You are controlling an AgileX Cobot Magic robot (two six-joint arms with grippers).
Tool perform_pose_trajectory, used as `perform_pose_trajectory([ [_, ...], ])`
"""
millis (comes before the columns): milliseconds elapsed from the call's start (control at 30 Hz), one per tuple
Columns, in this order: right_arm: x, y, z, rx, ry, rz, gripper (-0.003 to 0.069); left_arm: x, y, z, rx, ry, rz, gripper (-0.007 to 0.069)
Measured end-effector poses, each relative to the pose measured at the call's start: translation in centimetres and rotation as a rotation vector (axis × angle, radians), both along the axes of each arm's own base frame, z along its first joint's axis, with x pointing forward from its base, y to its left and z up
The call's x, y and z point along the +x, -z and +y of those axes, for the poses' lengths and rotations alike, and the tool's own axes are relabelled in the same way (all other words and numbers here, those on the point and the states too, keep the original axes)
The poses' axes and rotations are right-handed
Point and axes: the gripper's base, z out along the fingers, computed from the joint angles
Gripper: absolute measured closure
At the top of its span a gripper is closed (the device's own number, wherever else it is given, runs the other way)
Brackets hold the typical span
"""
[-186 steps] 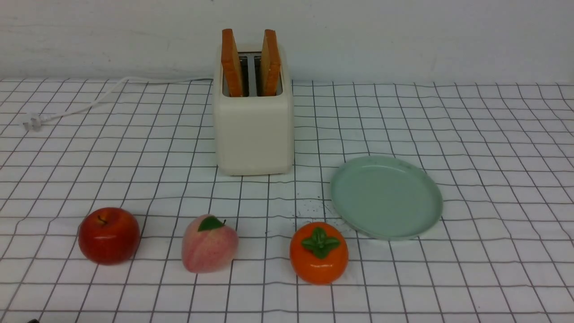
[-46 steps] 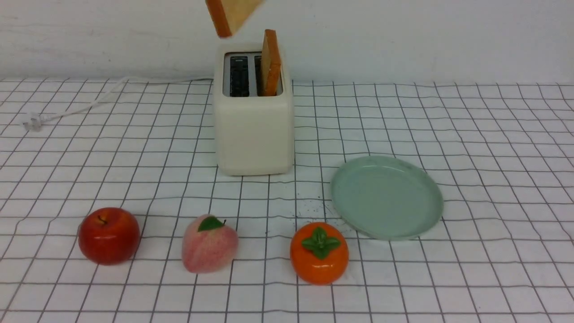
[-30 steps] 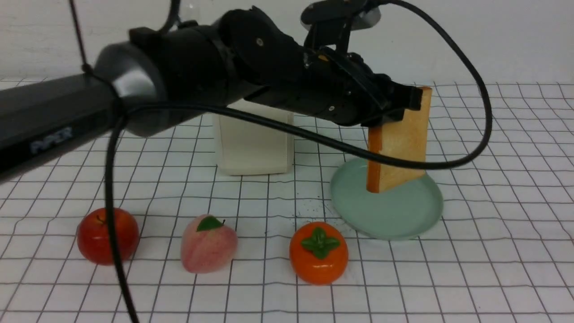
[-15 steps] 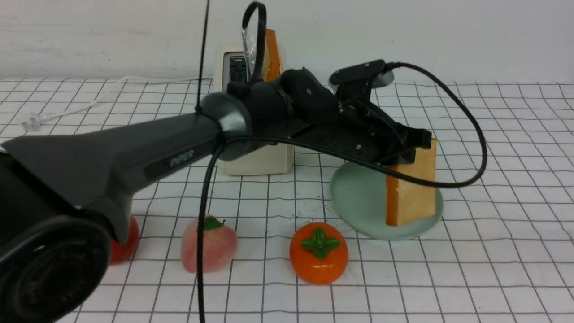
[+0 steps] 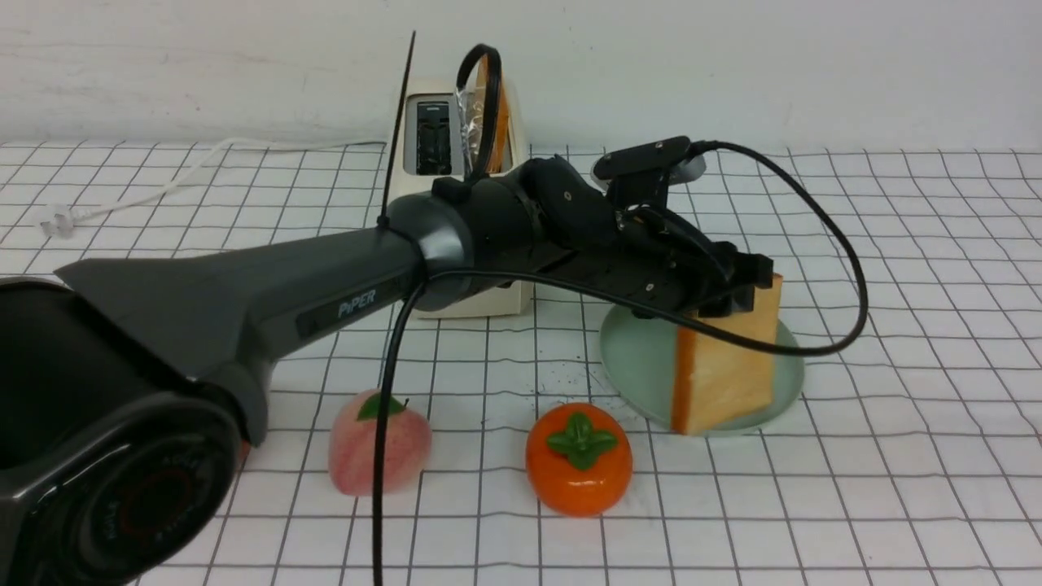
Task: Take toasted bread from bread machine on white checkered table place on plate.
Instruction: 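Place the slice of bread on the plate with the left gripper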
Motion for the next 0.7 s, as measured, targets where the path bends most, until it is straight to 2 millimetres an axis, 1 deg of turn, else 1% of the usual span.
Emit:
perform_pose_trajectory([
  [100,0.0,0.0,0.0,0.000,0.000,-0.001,0.0651,0.0,-0.1,0.1,0.018,0.009,-0.016,0.0118],
  [167,0.0,0.0,0.0,0.000,0.000,-0.001,0.0651,-0.1,-0.5,0.2,0.041,0.021,-0.044,0.0073],
  [267,0.0,0.0,0.0,0.000,0.000,-0.001,0.0648,-0.3,-1.9,0.6,0.074,0.039,-0.104,0.0045],
  [333,0.0,0.0,0.0,0.000,0.001,-0.002,0.0648,-0.6,-3.6,1.1,0.096,0.047,-0.172,0.0041],
  [367,0.0,0.0,0.0,0.000,0.001,-0.002,0.0648,-0.6,-3.6,1.1,0.099,0.048,-0.175,0.0041],
  [400,0.0,0.0,0.0,0.000,0.001,-0.002,0.0648,-0.7,-4.9,1.4,0.105,0.044,-0.227,0.0039],
  [433,0.0,0.0,0.0,0.000,0.001,-0.002,0.0647,-0.8,-5.6,1.6,0.104,0.039,-0.253,0.0039],
  [533,0.0,0.0,0.0,0.001,0.001,-0.002,0.0645,-1.4,-8.3,2.2,0.091,0.031,-0.320,0.0064],
  [600,0.0,0.0,0.0,0.001,0.002,-0.004,0.0645,-2.0,-10.0,2.7,0.079,0.030,-0.354,0.0114],
  [700,0.1,0.1,-0.2,-0.022,0.018,-0.004,0.0645,-3.4,-13.4,3.7,0.053,0.037,-0.404,0.0272],
])
